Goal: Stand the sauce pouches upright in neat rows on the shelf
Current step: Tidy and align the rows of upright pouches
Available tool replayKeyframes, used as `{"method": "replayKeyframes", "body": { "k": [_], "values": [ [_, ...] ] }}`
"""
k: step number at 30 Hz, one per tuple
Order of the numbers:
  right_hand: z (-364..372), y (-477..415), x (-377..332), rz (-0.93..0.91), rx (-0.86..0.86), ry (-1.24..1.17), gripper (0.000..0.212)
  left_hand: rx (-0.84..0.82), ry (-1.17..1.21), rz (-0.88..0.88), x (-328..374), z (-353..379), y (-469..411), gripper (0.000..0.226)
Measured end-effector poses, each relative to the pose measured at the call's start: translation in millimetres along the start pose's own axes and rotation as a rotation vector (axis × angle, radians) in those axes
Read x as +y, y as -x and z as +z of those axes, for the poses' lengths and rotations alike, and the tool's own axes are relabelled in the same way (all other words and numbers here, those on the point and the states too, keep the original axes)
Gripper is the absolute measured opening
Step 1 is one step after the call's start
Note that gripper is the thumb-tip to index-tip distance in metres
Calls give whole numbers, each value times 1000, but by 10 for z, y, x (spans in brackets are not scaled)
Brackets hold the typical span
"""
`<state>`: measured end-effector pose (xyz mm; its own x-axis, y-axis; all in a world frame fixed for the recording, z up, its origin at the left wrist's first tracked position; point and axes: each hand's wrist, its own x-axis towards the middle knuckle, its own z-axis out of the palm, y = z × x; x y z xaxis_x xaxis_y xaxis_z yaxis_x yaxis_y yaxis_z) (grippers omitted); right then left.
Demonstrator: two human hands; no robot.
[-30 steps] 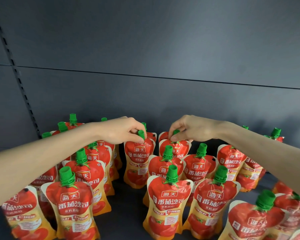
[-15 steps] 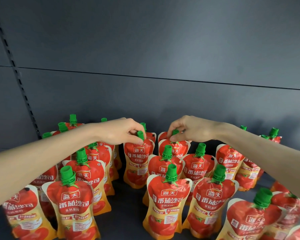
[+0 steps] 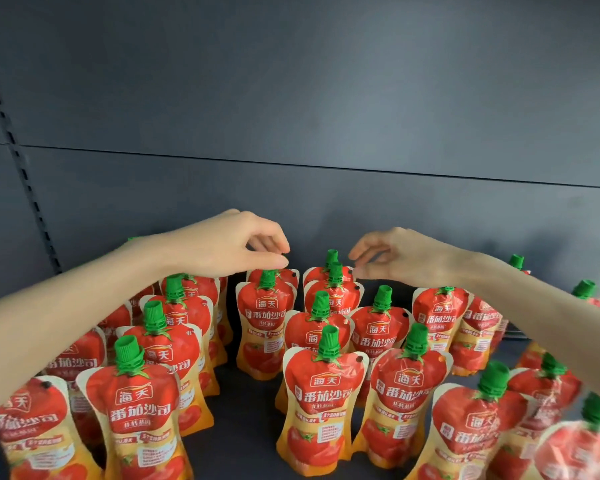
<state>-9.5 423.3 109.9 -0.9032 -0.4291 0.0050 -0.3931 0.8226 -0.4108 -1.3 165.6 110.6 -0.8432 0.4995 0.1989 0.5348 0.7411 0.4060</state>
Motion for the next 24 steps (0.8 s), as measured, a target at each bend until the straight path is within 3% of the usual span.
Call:
{"method": "replayKeyframes", "body": {
  "k": [5,10,17,24],
  "values": [
    [-19,236,90,17,-105,-75,23,-154,90,36,307,236,-18,29],
    [54,303,194,34,-189,-123,24,-300,113,-35,340,477,-89,35],
    [132,256,178,12,-111,-70,15,-167,19,-54,287,492,41,16],
    [239,182,-70,-40,-124,-62,23,-150,-29,-157,58,347,202,19]
  ]
}}
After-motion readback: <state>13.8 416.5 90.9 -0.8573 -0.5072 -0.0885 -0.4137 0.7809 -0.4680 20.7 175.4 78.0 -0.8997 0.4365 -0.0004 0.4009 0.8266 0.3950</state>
